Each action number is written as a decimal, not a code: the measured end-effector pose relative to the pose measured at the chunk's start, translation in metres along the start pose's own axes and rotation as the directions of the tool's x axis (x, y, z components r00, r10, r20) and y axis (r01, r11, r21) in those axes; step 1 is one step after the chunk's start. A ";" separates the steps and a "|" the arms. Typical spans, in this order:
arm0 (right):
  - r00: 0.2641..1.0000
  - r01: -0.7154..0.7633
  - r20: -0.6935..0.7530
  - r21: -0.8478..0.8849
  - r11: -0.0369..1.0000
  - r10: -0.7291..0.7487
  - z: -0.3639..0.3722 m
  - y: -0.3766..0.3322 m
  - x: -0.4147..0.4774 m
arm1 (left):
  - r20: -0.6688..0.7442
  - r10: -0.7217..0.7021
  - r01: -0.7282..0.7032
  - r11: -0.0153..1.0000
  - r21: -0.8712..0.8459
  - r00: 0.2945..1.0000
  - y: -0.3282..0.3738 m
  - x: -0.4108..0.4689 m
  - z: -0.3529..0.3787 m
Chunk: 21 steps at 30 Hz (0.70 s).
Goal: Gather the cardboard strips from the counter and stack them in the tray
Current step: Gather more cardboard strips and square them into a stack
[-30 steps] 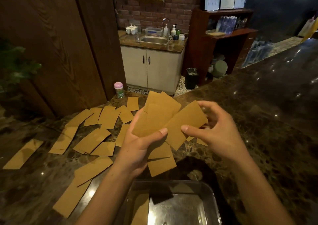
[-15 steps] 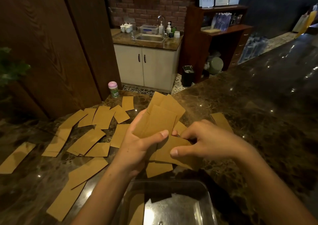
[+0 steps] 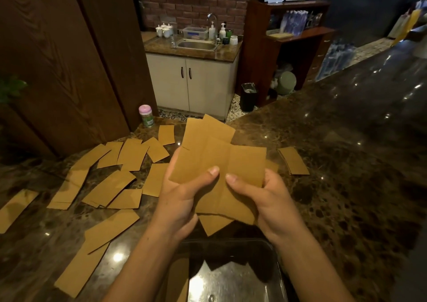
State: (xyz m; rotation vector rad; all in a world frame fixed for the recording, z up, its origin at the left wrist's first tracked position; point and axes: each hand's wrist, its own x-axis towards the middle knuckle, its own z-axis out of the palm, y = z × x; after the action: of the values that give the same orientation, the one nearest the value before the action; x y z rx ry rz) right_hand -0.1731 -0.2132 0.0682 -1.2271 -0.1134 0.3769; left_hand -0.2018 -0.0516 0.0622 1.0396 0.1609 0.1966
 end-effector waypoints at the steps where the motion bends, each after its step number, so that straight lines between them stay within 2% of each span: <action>1: 1.000 0.012 -0.006 -0.021 1.000 -0.012 0.003 0.002 0.000 | -0.003 0.003 -0.003 1.000 -0.002 1.000 0.000 -0.001 0.002; 8: 0.990 0.085 -0.111 0.009 0.996 -0.084 0.001 -0.004 0.002 | -0.062 -0.096 0.085 0.985 -0.151 0.993 0.007 -0.005 0.000; 12: 0.987 0.121 -0.108 0.020 0.992 -0.118 -0.004 -0.011 0.004 | -0.005 -0.077 0.076 0.991 -0.113 0.997 0.007 -0.010 -0.006; 15: 0.986 0.123 -0.113 -0.022 0.992 -0.124 -0.005 -0.010 0.005 | 0.051 -0.116 0.121 0.986 -0.113 0.992 0.009 -0.015 -0.005; 21: 0.980 0.130 -0.130 -0.160 0.979 -0.151 -0.001 -0.005 0.003 | 0.014 -0.095 0.095 0.995 -0.013 0.995 0.015 -0.017 -0.001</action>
State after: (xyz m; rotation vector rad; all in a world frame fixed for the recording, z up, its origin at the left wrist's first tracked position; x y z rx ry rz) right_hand -0.1692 -0.2145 0.0720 -1.3831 -0.1074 0.1587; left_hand -0.2197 -0.0472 0.0755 1.0171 0.1965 0.1045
